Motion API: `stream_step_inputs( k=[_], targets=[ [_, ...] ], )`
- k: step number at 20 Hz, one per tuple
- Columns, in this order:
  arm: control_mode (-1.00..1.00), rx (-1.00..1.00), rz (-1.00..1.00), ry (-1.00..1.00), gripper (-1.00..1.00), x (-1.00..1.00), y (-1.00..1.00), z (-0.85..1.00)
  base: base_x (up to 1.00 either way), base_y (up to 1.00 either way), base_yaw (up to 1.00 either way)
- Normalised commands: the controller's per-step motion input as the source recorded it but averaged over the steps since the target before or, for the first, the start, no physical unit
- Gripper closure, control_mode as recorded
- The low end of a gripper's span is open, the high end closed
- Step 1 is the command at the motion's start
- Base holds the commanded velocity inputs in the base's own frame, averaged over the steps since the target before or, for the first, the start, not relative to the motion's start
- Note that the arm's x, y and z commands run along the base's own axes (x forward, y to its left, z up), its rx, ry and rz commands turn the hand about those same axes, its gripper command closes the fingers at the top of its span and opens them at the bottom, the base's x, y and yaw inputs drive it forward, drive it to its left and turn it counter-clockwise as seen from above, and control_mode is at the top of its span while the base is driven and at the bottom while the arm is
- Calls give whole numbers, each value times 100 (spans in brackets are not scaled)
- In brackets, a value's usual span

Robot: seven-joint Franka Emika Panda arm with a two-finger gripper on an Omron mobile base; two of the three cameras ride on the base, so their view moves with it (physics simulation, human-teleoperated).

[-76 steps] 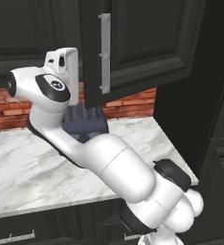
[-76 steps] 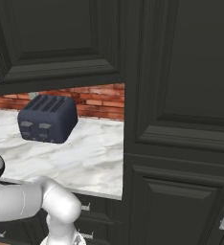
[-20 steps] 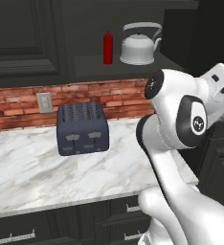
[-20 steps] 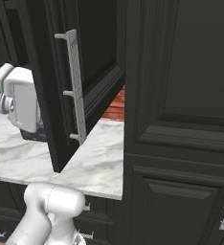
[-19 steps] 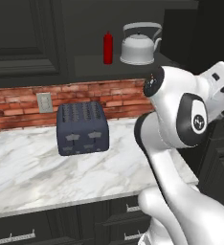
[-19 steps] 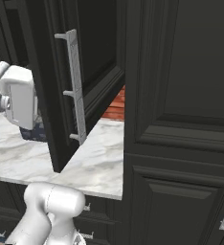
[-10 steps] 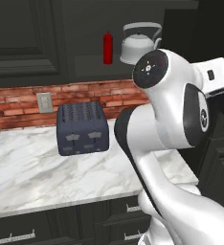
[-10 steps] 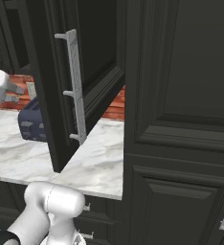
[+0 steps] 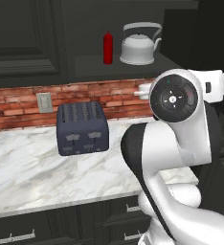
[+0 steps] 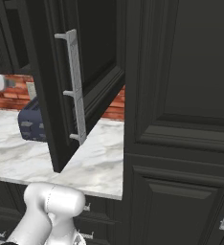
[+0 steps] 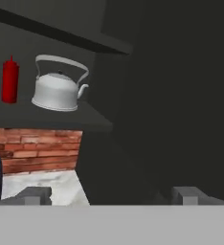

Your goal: The dining table condiment station is running low on ketchup. Refill the condiment station by opening the cabinet and taking the ketchup from the cabinet and placing it on the dining table.

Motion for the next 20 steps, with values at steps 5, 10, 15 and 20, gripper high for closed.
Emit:
stream_step_inputs(
  k=[5, 10, 15, 20],
  targets=[
    [-100, 0, 11, -11, -100, 31, 2, 13, 0, 0, 0],
    [-100, 0, 2, -1, -100, 26, 22, 30, 0, 0, 0],
    [-100, 2, 0, 0, -100, 37, 26, 13, 0, 0, 0],
    [-100, 11, 0, 0, -100, 41, 4, 9, 0, 0, 0]
  ],
)
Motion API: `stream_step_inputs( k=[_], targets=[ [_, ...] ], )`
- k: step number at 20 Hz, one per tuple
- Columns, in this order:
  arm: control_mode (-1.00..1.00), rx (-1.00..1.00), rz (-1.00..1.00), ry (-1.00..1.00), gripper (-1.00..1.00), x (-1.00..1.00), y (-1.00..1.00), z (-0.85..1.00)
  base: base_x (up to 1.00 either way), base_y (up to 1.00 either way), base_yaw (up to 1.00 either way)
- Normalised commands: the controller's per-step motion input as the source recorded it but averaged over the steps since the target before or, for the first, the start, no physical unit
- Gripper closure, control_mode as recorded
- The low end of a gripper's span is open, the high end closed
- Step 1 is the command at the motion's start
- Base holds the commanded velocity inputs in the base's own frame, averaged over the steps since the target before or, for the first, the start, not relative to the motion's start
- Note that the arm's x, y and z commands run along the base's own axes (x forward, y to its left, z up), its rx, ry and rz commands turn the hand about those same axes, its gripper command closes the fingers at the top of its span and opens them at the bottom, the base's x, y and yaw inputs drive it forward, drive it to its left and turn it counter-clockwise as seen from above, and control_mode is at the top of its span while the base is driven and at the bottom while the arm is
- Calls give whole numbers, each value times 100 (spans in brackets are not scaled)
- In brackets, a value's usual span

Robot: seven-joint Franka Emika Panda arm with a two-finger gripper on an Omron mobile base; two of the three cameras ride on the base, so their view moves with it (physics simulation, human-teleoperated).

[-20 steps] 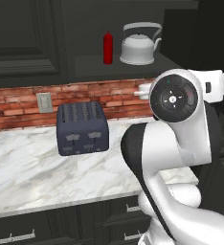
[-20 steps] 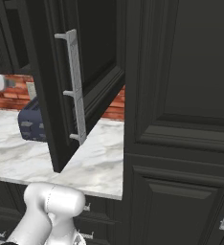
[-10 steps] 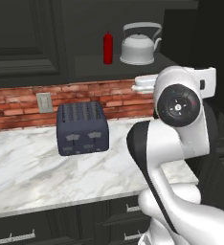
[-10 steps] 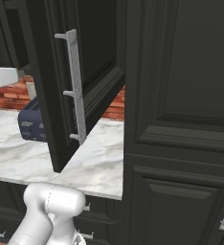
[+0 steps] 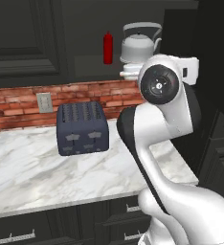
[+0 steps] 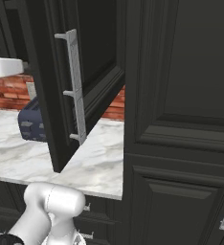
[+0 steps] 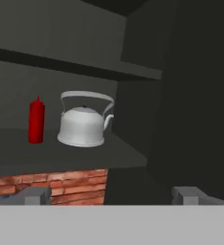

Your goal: The dining table condiment station is running low on ketchup. Refill the condiment station by opening the cabinet and taking the ketchup from the cabinet and placing it on the dining table.

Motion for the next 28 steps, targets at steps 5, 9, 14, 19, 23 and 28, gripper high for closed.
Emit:
stream_step_inputs(
  k=[5, 9, 14, 19, 23, 28],
  targets=[
    [-100, 13, 2, 0, -100, 48, 2, 2, 0, 0, 0],
    [-100, 10, 2, 0, -100, 49, 14, 0, 0, 0, 0],
    [-100, 17, 0, 2, -100, 51, 13, 0, 0, 0, 0],
    [-100, 9, 0, 7, -100, 46, 19, 0, 0, 0, 0],
    [-100, 1, 0, 6, -100, 37, 12, 0, 0, 0, 0],
    [-100, 0, 0, 2, -100, 32, 0, -3, 0, 0, 0]
  ],
)
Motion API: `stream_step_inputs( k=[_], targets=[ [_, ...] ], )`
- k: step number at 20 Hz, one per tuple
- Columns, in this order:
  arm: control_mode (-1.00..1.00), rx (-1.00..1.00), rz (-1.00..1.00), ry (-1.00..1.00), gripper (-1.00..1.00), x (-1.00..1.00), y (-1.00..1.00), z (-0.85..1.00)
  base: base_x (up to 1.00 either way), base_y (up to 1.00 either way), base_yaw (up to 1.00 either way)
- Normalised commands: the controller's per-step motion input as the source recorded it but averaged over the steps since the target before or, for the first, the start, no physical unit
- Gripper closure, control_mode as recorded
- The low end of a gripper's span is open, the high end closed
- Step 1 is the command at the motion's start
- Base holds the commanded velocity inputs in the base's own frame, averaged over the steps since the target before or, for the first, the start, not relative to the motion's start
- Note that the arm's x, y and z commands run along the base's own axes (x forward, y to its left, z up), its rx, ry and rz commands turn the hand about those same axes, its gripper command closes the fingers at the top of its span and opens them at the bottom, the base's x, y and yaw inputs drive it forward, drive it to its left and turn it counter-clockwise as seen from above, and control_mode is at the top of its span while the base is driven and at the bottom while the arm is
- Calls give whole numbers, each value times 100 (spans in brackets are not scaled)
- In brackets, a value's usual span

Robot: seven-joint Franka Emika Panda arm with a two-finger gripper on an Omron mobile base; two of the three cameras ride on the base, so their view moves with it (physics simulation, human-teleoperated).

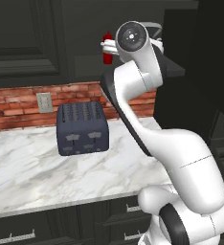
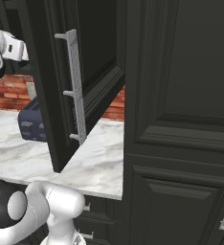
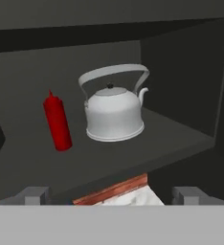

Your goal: The dining table condiment station is running low on ketchup. Refill the condiment station by opening the cabinet and taking the ketchup from the cabinet and placing it on the dining table.

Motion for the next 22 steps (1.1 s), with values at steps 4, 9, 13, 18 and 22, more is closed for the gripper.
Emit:
stream_step_inputs(
  k=[4, 9, 13, 18, 22],
  targets=[
    [-100, 0, 0, 0, -100, 21, 0, -19, 0, 0, 0],
    [-100, 0, 0, 0, -100, 21, 0, -22, 0, 0, 0],
    [-100, 0, 4, 3, -100, 20, 0, -2, 0, 0, 0],
    [-100, 0, 11, 5, -100, 18, 0, 0, 0, 0, 0],
    [-100, 0, 14, 3, -100, 19, 0, 0, 0, 0, 0]
  ],
)
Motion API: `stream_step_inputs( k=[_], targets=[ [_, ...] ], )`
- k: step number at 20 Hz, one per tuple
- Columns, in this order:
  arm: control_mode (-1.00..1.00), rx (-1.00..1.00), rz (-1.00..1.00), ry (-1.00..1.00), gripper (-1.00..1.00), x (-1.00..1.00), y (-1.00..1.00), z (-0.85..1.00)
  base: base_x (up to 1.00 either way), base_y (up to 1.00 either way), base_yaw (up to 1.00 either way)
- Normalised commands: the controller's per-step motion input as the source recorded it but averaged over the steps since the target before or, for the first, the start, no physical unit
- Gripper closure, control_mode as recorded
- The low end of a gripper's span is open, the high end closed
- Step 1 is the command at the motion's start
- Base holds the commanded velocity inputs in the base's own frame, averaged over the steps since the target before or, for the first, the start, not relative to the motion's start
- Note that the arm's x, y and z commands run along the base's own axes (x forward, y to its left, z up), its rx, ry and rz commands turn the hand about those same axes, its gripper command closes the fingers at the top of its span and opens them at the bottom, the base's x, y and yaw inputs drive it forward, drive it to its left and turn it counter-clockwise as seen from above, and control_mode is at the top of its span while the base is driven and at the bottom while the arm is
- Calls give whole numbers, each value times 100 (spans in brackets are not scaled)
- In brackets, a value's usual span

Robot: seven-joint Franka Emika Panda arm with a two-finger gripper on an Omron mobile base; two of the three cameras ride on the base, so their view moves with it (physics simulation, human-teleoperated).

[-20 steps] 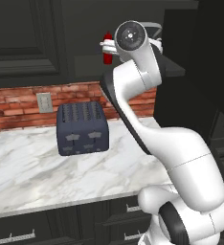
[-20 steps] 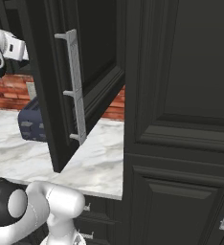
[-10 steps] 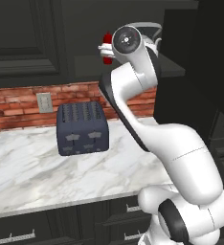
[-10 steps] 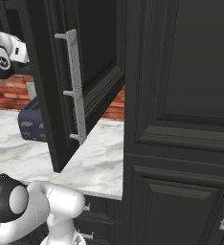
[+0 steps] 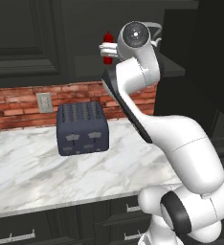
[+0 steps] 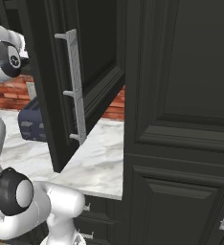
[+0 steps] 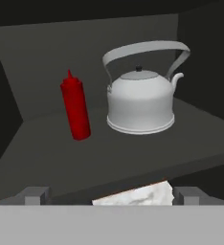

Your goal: The dining table condiment station is running low on ketchup. Refill the condiment station by opening the cabinet and taking the ketchup from the cabinet and placing it on the dining table.

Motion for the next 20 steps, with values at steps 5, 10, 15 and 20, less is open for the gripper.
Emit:
stream_step_inputs(
  k=[5, 10, 15, 20],
  targets=[
    [-100, 0, 10, 0, -100, 19, -1, -13, 0, 0, 0],
    [-100, 0, 7, 0, -100, 30, -1, -6, 0, 0, 0],
    [-100, 0, 2, 0, -100, 30, 0, 0, 0, 0, 0],
    [-100, 0, 0, 0, -100, 35, 0, -1, 0, 0, 0]
  ],
)
